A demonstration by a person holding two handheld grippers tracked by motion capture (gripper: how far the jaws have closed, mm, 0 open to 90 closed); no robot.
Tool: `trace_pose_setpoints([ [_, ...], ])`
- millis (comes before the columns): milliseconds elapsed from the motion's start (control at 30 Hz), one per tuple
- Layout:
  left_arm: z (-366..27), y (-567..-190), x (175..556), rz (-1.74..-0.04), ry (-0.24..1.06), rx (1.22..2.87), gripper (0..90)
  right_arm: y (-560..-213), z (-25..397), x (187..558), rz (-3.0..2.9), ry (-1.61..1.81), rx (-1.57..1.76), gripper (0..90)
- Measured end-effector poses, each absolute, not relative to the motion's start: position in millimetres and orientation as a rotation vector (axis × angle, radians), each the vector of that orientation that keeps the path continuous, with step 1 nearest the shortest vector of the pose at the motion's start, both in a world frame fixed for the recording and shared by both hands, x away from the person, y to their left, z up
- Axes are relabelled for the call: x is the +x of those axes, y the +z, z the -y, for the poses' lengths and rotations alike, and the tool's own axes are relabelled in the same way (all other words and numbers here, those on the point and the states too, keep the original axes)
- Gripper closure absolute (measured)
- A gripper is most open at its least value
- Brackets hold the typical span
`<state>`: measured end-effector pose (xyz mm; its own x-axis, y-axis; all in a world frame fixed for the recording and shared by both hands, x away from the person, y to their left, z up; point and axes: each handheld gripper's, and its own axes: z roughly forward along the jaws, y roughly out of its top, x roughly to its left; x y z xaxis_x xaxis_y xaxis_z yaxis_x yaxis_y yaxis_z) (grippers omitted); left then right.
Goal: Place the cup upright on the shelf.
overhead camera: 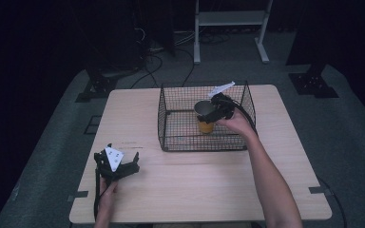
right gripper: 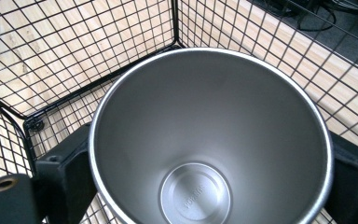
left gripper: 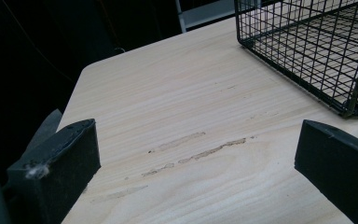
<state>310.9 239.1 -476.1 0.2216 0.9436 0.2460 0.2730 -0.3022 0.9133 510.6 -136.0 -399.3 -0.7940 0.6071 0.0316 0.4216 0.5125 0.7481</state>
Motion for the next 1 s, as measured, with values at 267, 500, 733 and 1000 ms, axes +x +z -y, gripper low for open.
trace_pose_setpoints([
  [267, -239, -476, 311, -1.142, 1.107, 1.731, 0.0, -395, 139, 508, -2.467, 1.200, 0.877, 2.0],
  [500, -239, -476, 311, -1.141, 1.106, 1.732, 0.0, -387, 144, 506, -2.420, 1.267, 0.894, 2.0],
  [733, -239, -476, 311, -1.140, 1.108, 1.732, 0.0, -378, 148, 504, -2.390, 1.356, 0.906, 2.0],
  [1000, -239, -476, 311, -1.142, 1.115, 1.737, 0.0, -366, 153, 498, -2.376, 1.429, 0.897, 2.1],
])
